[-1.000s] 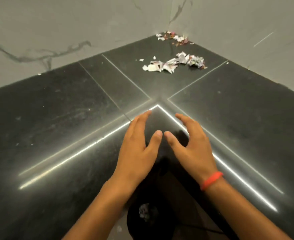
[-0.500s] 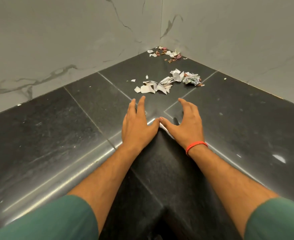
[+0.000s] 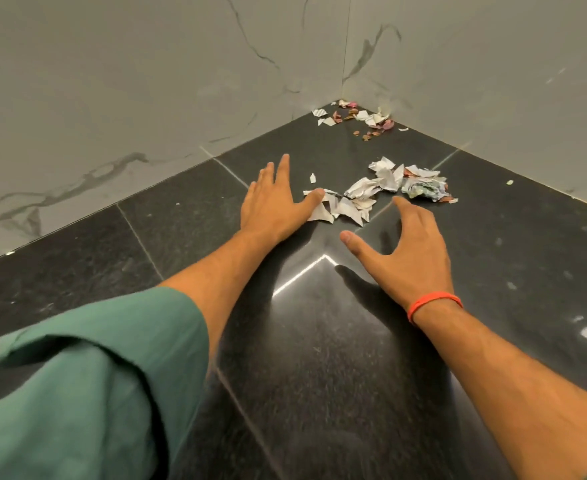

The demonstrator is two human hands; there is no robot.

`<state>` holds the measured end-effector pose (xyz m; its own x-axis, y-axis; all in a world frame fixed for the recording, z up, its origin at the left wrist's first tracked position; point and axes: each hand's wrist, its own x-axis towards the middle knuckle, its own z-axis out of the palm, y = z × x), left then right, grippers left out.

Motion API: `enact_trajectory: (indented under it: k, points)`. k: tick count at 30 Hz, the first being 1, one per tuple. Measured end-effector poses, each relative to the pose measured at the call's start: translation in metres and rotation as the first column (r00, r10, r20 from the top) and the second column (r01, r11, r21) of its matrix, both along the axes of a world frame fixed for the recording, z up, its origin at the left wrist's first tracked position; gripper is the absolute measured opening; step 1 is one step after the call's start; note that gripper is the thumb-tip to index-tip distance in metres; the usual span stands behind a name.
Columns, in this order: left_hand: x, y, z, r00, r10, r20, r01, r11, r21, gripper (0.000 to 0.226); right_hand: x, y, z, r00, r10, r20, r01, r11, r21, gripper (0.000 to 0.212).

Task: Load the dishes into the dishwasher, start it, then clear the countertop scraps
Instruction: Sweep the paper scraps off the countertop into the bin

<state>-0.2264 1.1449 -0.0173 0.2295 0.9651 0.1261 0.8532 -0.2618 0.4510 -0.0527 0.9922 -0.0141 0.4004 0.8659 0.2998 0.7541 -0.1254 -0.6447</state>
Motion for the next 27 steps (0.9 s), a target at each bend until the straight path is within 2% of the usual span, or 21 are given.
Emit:
enact_trajectory:
  k: [3,6,8,11,13,15,17,19,22,25,27]
  points:
    - [0.008,0.014,0.003,0.972,-0.217,-0.086,0.22,0.975,0.028,0.081,0.003,0.01,0.0,1.0,0.001,-0.03,-0.001,1.0,0.002,0.106]
    - [0.011,0.007,0.008,0.883,-0.445,-0.147,0.452,0.892,0.015,0.077,0.006,0.015,0.003,0.996,-0.011,-0.088,0.014,0.999,0.036,0.105]
    - [0.012,-0.006,0.011,0.821,-0.556,-0.131,0.562,0.827,0.01,0.077,0.008,0.018,0.004,0.991,-0.025,-0.135,0.034,0.997,0.063,0.104]
    - [0.014,-0.041,0.013,0.716,-0.694,-0.07,0.697,0.716,0.027,0.065,0.011,0.022,0.005,0.979,-0.045,-0.2,0.067,0.992,0.103,0.104]
    - [0.014,-0.062,0.013,0.676,-0.735,-0.04,0.737,0.675,0.042,0.061,0.012,0.024,0.005,0.966,-0.039,-0.254,0.072,0.99,0.123,0.103]
    - [0.015,-0.064,0.009,0.725,-0.688,0.044,0.681,0.725,0.102,0.055,0.012,0.024,0.005,0.96,-0.025,-0.278,0.066,0.988,0.139,0.098]
    - [0.018,-0.053,0.01,0.86,-0.475,0.187,0.466,0.88,0.091,0.053,0.013,0.023,0.006,0.958,-0.015,-0.285,0.06,0.987,0.149,0.095]
    - [0.021,-0.044,0.011,0.934,-0.257,0.249,0.261,0.965,0.017,0.056,0.013,0.022,0.007,0.955,-0.007,-0.297,0.053,0.988,0.146,0.095]
    - [0.025,-0.042,0.004,0.958,-0.278,0.073,0.275,0.96,0.044,0.061,0.015,0.02,0.009,0.945,0.02,-0.328,0.03,0.989,0.147,0.092]
    - [0.024,-0.041,0.004,0.97,-0.238,0.057,0.235,0.971,0.046,0.058,0.025,0.015,0.012,0.904,0.084,-0.419,-0.02,0.988,0.155,0.077]
    - [0.026,-0.039,0.004,0.971,-0.238,0.034,0.236,0.97,0.056,0.055,0.047,0.013,0.015,0.924,0.101,-0.369,-0.047,0.987,0.153,0.061]
